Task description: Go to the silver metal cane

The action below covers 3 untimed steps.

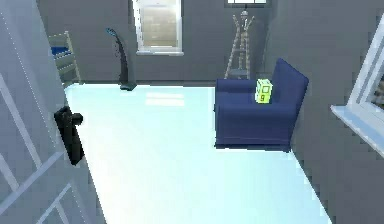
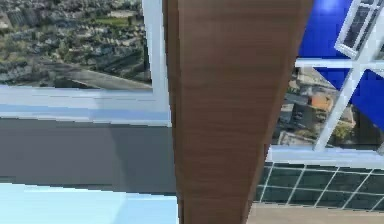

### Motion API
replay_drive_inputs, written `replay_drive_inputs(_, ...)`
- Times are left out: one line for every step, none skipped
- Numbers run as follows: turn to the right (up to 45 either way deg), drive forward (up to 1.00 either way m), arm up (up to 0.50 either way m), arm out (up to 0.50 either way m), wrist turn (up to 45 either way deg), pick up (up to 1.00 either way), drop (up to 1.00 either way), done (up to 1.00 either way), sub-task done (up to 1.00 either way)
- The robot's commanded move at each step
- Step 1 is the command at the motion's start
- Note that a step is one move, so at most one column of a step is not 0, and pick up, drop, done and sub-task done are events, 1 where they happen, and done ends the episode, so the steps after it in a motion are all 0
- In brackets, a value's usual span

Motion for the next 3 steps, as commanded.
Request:
replay_drive_inputs(0.0, 0.8, 0.0, 0.0, 0.0, 0.0, 0.0, 0.0, 0.0)
replay_drive_inputs(-36.0, 0.0, 0.0, 0.0, 0.0, 0.0, 0.0, 0.0, 0.0)
replay_drive_inputs(0.0, 1.0, 0.0, 0.0, 0.0, 0.0, 0.0, 0.0, 0.0)
